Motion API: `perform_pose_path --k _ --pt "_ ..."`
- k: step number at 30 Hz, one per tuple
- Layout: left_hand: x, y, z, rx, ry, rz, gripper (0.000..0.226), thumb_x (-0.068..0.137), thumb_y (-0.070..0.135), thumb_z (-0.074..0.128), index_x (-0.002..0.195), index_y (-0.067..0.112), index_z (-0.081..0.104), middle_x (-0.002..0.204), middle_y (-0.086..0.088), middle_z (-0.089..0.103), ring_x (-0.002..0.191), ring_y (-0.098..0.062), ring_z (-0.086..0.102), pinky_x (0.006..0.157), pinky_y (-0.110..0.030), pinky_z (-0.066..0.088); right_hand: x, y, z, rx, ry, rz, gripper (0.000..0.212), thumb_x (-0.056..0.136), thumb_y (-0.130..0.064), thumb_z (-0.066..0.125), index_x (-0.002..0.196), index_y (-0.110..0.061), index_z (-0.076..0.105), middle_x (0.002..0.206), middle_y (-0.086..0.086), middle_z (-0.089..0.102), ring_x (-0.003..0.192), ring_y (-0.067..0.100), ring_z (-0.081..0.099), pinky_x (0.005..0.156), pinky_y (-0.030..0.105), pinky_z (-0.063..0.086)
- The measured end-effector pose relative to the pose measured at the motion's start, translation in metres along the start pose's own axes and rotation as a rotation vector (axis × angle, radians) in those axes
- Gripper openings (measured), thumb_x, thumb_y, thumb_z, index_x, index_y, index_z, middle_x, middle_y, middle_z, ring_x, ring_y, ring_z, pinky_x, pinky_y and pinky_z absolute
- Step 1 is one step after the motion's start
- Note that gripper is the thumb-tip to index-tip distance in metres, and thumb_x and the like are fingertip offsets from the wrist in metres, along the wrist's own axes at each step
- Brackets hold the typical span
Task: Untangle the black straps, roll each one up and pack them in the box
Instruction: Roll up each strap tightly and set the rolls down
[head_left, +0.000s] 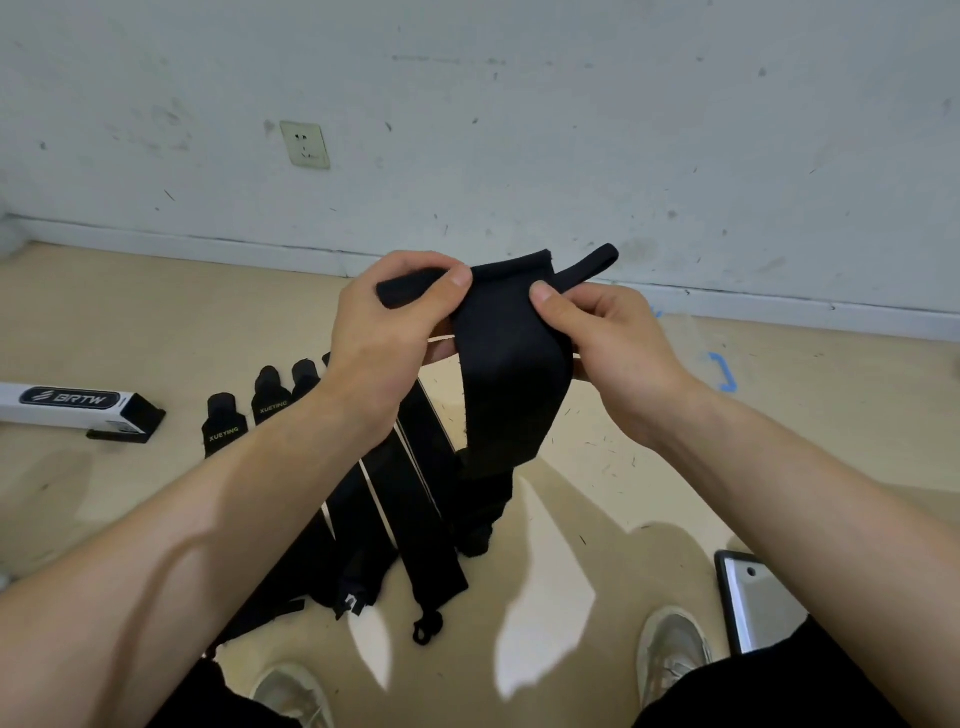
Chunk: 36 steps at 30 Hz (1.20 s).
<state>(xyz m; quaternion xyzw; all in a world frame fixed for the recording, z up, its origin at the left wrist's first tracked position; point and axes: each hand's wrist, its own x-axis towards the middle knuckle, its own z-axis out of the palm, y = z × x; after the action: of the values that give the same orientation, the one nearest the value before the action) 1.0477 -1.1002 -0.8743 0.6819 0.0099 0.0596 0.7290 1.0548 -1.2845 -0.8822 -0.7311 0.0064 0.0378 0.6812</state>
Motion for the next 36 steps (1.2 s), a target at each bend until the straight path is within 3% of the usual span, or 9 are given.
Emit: perform_pose_path --k 7,13,17,20,23,26,29,32,36 --pt "0.005 -0.010 -0.001 0.005 0.012 -0.071 0.021 0.100 0.023 0.066 0.107 0.005 0.074 0.105 -0.016 0.076 0.101 -0.028 0.075 0.081 -0.041 0.064 -0.002 0.004 0.002 -0.013 -0.061 0.026 0.049 0.106 -0.035 0.050 0.098 0.011 0.064 0.086 0.009 0.065 0.075 0.016 0.060 0.070 0.031 0.050" --pt "0.002 -0.004 0.002 -0.065 -0.021 -0.095 0.018 0.100 0.018 0.067 0.088 0.007 0.075 0.083 -0.006 0.074 0.081 -0.018 0.074 0.069 -0.026 0.058 0.000 0.000 0.001 0.175 -0.039 0.161 0.035 0.105 -0.039 0.049 0.102 -0.012 0.071 0.095 0.010 0.062 0.086 0.024 0.053 0.079 0.037 0.041" --pt "0.000 -0.007 0.006 -0.035 -0.012 -0.078 0.012 0.094 0.020 0.075 0.086 0.010 0.073 0.097 -0.020 0.073 0.094 -0.033 0.073 0.085 -0.042 0.062 0.002 -0.001 0.000 0.249 -0.036 0.232 0.032 0.103 -0.041 0.052 0.108 -0.014 0.067 0.101 0.007 0.046 0.086 0.025 0.040 0.082 0.038 0.039" --pt "-0.002 -0.007 0.011 -0.044 0.083 -0.091 0.011 0.092 0.015 0.076 0.083 0.011 0.072 0.098 -0.018 0.075 0.090 -0.029 0.075 0.077 -0.035 0.061 0.001 0.001 0.001 0.249 -0.048 0.231 0.036 0.105 -0.040 0.049 0.107 -0.010 0.069 0.096 0.008 0.047 0.080 0.026 0.041 0.077 0.032 0.043" --pt "-0.003 -0.008 0.015 -0.080 0.164 -0.097 0.007 0.090 0.011 0.078 0.087 0.008 0.073 0.097 -0.020 0.075 0.090 -0.030 0.075 0.081 -0.039 0.063 0.001 0.003 0.001 0.256 -0.098 0.198 0.045 0.104 -0.041 0.051 0.114 -0.002 0.070 0.100 0.010 0.069 0.089 0.031 0.063 0.081 0.030 0.052" --pt "-0.005 -0.009 0.017 -0.084 0.169 -0.115 0.009 0.089 0.011 0.079 0.093 0.008 0.072 0.102 -0.020 0.074 0.097 -0.033 0.075 0.081 -0.041 0.064 0.000 0.006 0.001 0.200 -0.092 0.125 0.030 0.100 -0.028 0.062 0.113 -0.002 0.071 0.109 0.011 0.077 0.095 0.020 0.074 0.081 0.030 0.057" --pt "-0.006 -0.009 0.014 0.041 0.060 -0.079 0.008 0.091 0.015 0.077 0.097 0.014 0.071 0.098 -0.005 0.072 0.096 -0.023 0.074 0.072 -0.029 0.062 0.001 0.007 0.001 0.205 -0.034 0.136 0.023 0.099 -0.022 0.064 0.109 -0.003 0.071 0.099 0.008 0.077 0.084 0.014 0.074 0.073 0.025 0.056" --pt "-0.003 -0.005 0.003 0.443 -0.052 0.103 0.014 0.093 0.021 0.075 0.100 0.030 0.066 0.092 0.005 0.066 0.079 -0.005 0.065 0.068 -0.020 0.056 0.003 0.003 -0.005 0.243 -0.003 0.150 0.018 0.100 -0.022 0.063 0.103 -0.007 0.072 0.089 0.001 0.076 0.076 0.008 0.072 0.066 0.021 0.054" --pt "-0.004 0.005 -0.003 0.562 -0.208 0.207 0.024 0.092 0.012 0.072 0.104 0.032 0.066 0.086 0.009 0.062 0.073 -0.005 0.057 0.068 -0.018 0.049 0.005 0.002 -0.009 0.203 -0.009 0.150 0.019 0.100 -0.023 0.063 0.104 -0.007 0.072 0.089 0.000 0.076 0.077 0.008 0.072 0.066 0.020 0.053"
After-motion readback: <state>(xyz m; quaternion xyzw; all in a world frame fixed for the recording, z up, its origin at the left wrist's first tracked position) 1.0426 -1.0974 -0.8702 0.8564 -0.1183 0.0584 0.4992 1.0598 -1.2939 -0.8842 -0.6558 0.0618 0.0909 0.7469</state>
